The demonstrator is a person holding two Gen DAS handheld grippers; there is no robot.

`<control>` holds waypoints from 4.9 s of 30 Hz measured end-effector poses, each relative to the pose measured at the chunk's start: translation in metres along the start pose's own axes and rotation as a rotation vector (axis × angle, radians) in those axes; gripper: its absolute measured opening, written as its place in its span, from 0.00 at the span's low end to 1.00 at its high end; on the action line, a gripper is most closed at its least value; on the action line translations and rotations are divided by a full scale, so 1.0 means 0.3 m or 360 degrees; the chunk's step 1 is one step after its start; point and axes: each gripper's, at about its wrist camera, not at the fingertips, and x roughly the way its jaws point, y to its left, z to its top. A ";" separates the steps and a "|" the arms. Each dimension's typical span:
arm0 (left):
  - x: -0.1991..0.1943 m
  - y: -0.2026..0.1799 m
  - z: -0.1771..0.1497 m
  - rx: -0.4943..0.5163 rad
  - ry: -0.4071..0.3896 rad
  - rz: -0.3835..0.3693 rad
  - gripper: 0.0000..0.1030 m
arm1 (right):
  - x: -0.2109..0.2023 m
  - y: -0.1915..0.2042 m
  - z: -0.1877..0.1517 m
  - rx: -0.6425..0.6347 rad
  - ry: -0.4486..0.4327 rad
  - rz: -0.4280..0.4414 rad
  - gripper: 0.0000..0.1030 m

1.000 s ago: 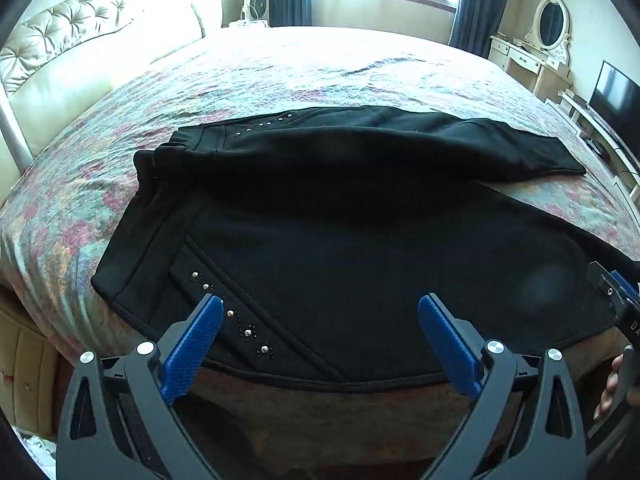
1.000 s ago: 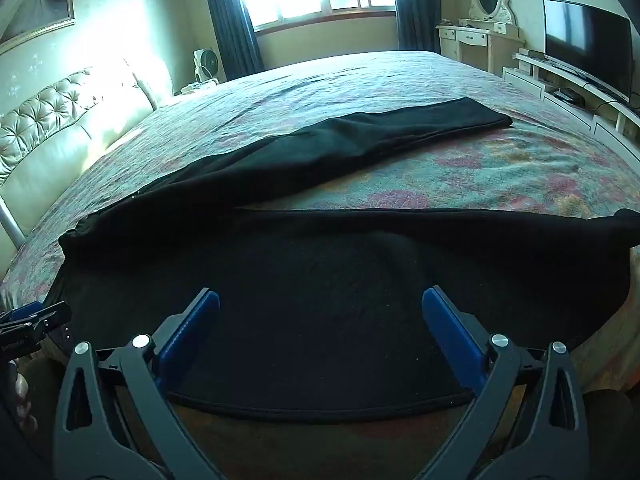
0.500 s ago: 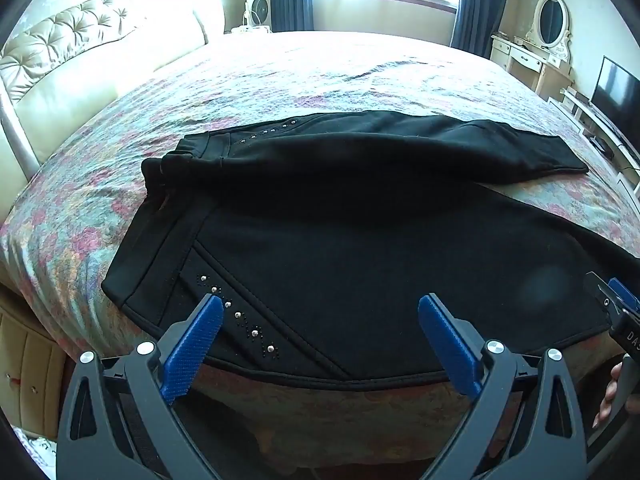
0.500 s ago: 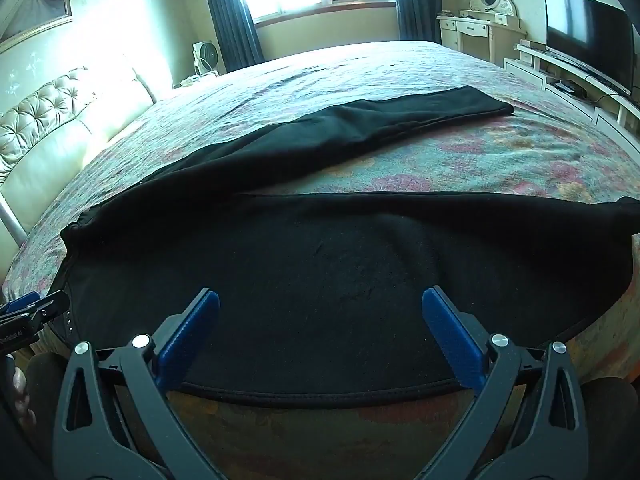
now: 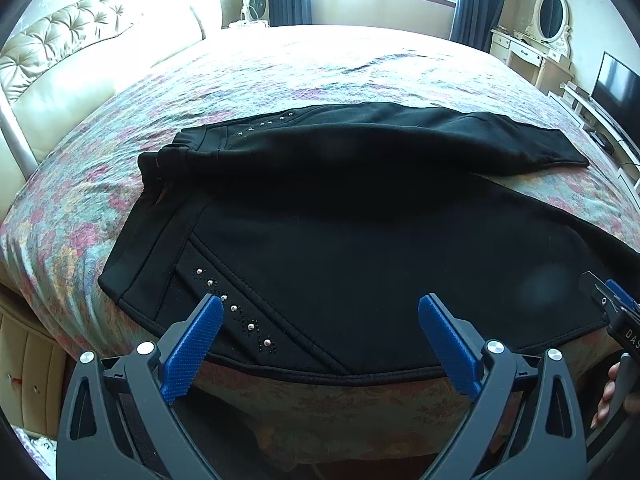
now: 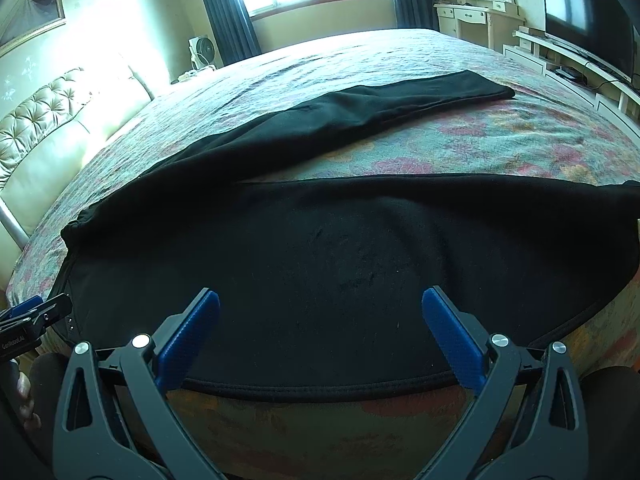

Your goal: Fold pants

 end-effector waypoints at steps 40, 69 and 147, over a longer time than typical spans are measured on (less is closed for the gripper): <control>-0.010 -0.003 0.001 0.0005 -0.0006 -0.0007 0.94 | 0.014 0.013 -0.021 -0.0021 0.0046 0.0006 0.98; 0.124 0.501 0.339 -0.0244 0.0047 -0.0407 0.94 | 0.121 0.161 0.033 -0.0134 0.0167 0.0137 0.98; 0.423 0.670 0.440 -0.0491 0.0190 -0.1273 0.18 | 0.079 0.270 0.001 -0.1471 0.0062 0.0150 0.09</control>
